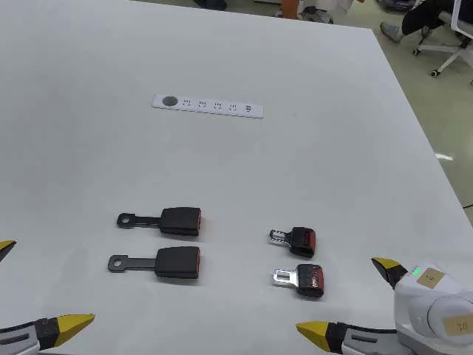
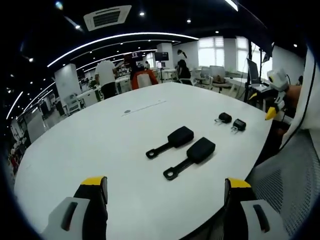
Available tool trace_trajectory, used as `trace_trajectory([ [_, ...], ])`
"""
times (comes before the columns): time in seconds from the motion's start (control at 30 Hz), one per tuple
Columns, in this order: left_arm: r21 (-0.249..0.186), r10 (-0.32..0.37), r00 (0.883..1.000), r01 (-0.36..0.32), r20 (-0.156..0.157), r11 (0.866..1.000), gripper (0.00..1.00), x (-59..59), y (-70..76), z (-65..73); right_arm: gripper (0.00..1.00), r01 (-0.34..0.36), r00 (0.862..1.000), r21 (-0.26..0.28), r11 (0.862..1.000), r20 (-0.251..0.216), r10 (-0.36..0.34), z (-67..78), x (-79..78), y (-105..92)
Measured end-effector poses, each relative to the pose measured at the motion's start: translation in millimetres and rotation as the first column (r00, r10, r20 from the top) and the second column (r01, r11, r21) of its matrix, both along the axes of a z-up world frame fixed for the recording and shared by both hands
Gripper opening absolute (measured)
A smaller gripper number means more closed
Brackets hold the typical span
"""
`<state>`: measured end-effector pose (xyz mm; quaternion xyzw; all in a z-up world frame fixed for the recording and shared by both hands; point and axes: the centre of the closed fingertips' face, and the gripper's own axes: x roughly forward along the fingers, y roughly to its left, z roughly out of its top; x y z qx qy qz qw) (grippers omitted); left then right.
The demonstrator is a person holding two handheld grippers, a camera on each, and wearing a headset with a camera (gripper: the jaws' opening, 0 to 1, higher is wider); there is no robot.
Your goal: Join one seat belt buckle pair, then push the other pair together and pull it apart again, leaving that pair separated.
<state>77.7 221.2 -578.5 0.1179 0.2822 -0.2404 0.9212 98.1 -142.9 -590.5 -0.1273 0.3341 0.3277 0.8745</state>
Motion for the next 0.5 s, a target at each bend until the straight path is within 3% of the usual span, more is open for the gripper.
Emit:
trace_trajectory([
  [0.5,0.001,0.003,1.0,-0.003,0.001,1.0,0.98,0.2,0.8,1.5,0.99,-0.002,1.0,-0.001,1.0,0.002,0.002,-0.3,0.1,0.5],
])
